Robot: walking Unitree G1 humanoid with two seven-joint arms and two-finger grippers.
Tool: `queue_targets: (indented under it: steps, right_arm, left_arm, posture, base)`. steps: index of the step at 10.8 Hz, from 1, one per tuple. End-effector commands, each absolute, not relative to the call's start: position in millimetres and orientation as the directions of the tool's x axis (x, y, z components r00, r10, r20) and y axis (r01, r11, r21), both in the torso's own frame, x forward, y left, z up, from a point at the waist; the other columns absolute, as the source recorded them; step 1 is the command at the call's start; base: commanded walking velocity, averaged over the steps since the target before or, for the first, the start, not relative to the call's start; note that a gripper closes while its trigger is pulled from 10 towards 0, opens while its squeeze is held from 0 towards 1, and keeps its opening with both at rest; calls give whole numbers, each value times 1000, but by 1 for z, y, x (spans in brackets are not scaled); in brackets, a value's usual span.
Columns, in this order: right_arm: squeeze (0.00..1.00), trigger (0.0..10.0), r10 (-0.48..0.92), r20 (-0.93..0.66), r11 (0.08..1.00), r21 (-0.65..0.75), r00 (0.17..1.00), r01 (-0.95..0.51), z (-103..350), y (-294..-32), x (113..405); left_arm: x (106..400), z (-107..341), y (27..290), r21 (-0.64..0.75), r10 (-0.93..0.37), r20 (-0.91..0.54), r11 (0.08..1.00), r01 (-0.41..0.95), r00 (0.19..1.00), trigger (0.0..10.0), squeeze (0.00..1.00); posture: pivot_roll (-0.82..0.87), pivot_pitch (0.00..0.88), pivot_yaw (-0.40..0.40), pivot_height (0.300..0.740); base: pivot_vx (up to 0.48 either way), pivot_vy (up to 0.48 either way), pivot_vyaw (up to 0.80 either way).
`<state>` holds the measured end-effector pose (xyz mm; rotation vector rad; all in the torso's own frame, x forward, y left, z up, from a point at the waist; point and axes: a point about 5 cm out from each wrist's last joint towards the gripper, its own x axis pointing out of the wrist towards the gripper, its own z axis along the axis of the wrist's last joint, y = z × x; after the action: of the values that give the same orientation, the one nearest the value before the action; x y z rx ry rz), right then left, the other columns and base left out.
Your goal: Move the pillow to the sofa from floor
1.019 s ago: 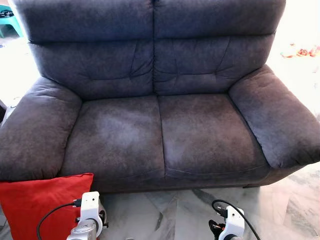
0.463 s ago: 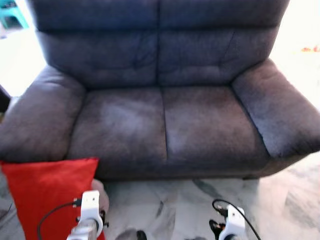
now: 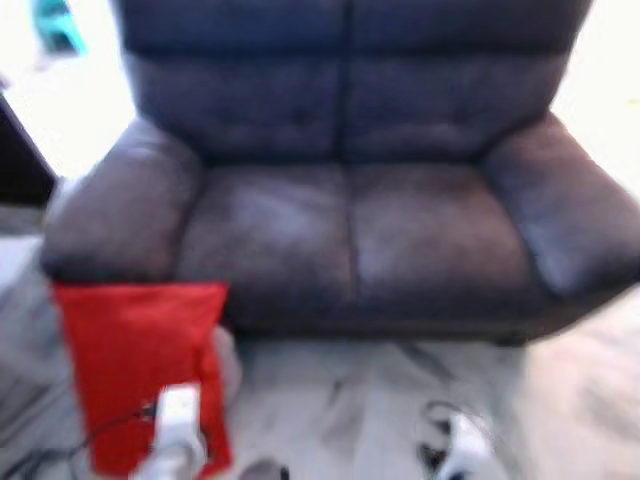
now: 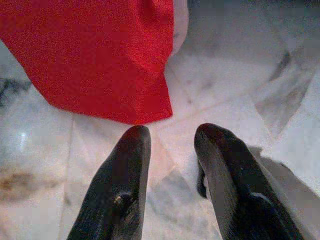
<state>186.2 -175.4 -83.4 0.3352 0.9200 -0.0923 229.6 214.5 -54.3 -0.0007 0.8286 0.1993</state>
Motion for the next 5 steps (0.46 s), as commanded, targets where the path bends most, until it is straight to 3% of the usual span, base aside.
queue_targets:
  steps: [1, 2, 5]
  right_arm:
    - [0, 10000, 44, -794, 946, 229, 606, 231, -83, -183, 186]
    - [0, 10000, 45, -795, 946, 229, 605, 231, -83, -183, 186]
    - [0, 10000, 48, -794, 945, 232, 606, 229, -83, -182, 186]
  left_arm:
    - [227, -57, 209, 63, 160, -741, 983, -170, 652, 10000, 0]
    - [226, -57, 209, 64, 161, -742, 983, -170, 651, 10000, 0]
    - [226, -58, 210, 62, 161, -742, 983, -172, 650, 10000, 0]
  posture:
    - [82, 89, 2, 703]
    - [83, 87, 2, 703]
    - [83, 88, 3, 703]
  base:
    - [0, 0, 0]
    - [0, 0, 0]
    - [-393, 0, 0]
